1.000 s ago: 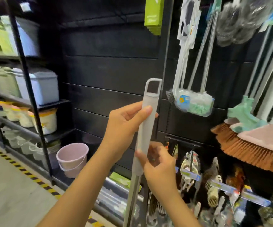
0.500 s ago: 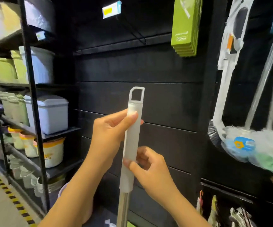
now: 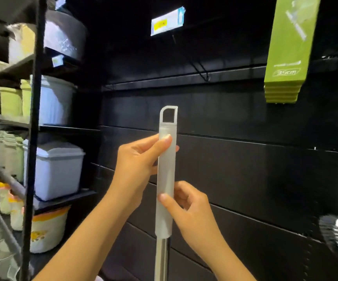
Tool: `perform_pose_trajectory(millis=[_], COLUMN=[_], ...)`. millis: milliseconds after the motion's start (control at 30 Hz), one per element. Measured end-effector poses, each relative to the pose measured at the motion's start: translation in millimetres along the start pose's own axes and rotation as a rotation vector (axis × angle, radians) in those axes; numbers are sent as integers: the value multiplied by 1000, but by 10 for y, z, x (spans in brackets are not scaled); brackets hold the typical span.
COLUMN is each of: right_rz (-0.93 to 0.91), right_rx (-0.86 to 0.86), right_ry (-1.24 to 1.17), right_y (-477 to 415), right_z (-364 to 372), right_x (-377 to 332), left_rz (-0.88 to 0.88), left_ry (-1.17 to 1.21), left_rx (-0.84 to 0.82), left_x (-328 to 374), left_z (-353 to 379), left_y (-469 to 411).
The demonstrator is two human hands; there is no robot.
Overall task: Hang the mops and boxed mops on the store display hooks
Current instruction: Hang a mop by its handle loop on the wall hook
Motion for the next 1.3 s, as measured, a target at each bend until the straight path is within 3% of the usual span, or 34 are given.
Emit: perform_pose_trajectory(millis=[267, 600, 967, 1300], right_rz=[31, -42, -166, -215], right_rx=[70, 254, 330, 327], right_ry=[145, 318, 382, 416], right_y=[-1186, -2399, -2846, -2889], right_z=[93, 79, 85, -133], right_x=[419, 358, 82, -73], left_rz=[28, 99, 219, 176], left_ry=[14, 104, 204, 304], left_rx=[-185, -373, -393, -443], left_x=[-87, 230, 568, 693], left_z=[-205, -127, -87, 108], left_y=[-1302, -2644, -3124, -3171])
Point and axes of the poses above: each hand's wrist, its own y-axis away from the middle knuckle, its own z-axis out of the palm, x = y × z, the point moved 3 cm from there along -y, towards the middle knuckle, and after that the axes turned 9 degrees about -z, right-handed, at the moved point
